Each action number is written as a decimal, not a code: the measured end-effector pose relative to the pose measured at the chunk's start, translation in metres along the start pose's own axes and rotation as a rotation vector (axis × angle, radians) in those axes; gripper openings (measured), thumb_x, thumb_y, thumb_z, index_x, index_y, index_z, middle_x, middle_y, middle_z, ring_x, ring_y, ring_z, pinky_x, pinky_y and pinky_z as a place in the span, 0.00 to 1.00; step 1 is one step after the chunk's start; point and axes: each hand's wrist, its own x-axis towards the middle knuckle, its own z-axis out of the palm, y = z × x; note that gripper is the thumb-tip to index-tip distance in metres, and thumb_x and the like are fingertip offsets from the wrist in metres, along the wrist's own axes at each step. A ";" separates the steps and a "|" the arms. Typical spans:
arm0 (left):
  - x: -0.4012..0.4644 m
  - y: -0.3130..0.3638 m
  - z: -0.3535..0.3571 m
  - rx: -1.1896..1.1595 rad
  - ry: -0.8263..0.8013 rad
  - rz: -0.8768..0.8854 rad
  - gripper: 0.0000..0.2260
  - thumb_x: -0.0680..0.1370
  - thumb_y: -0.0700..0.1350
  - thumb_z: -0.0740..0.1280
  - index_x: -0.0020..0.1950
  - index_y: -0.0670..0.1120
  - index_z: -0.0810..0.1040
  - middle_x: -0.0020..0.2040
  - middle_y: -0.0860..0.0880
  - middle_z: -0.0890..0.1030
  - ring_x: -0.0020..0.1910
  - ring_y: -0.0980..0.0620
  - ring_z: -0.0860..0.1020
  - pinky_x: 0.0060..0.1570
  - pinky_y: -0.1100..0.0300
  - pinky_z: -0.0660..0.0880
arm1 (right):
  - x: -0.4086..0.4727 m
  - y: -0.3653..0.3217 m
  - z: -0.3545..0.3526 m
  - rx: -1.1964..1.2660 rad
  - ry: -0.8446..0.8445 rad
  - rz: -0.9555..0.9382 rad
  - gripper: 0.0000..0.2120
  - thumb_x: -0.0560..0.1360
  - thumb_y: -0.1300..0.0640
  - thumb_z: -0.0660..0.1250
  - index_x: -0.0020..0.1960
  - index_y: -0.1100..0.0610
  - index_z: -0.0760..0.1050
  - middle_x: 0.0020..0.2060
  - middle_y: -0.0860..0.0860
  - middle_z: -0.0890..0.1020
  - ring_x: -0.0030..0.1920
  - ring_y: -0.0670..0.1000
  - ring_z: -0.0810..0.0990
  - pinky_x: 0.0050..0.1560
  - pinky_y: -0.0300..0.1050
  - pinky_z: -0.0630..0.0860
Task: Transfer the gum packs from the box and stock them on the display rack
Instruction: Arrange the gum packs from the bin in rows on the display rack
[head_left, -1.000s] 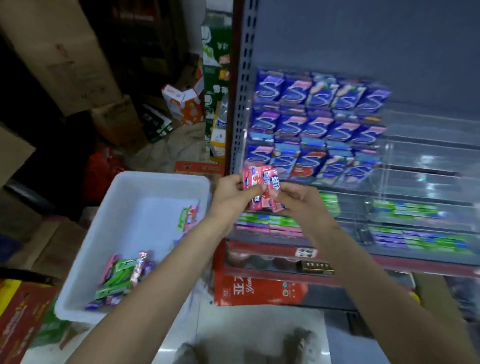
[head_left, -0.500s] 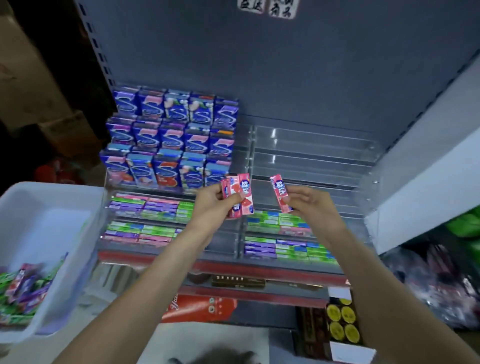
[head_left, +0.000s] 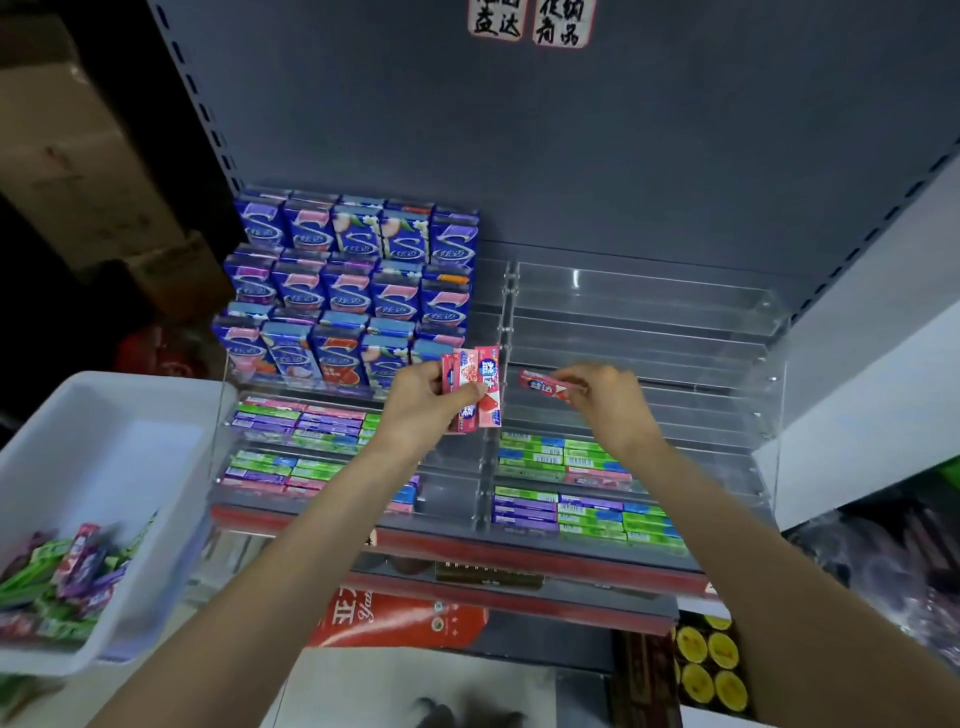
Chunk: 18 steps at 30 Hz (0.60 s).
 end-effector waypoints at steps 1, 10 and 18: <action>0.000 -0.001 -0.001 0.004 -0.003 0.000 0.04 0.75 0.39 0.70 0.48 0.46 0.79 0.41 0.53 0.82 0.38 0.60 0.81 0.35 0.71 0.76 | 0.001 0.002 0.004 -0.073 -0.028 -0.019 0.14 0.77 0.66 0.63 0.60 0.58 0.78 0.55 0.56 0.82 0.50 0.55 0.81 0.57 0.47 0.77; -0.001 -0.009 -0.007 0.006 -0.022 -0.015 0.04 0.75 0.39 0.70 0.48 0.46 0.79 0.40 0.51 0.83 0.38 0.58 0.81 0.39 0.67 0.78 | 0.006 0.007 0.019 -0.057 -0.203 -0.077 0.12 0.79 0.60 0.61 0.59 0.58 0.78 0.56 0.54 0.80 0.54 0.52 0.79 0.57 0.40 0.72; -0.003 -0.005 -0.005 0.000 -0.030 -0.031 0.04 0.75 0.40 0.70 0.49 0.46 0.78 0.42 0.50 0.83 0.40 0.57 0.81 0.38 0.68 0.78 | 0.006 0.011 0.020 -0.138 -0.249 -0.116 0.15 0.78 0.57 0.64 0.63 0.58 0.74 0.58 0.56 0.78 0.54 0.54 0.78 0.57 0.48 0.75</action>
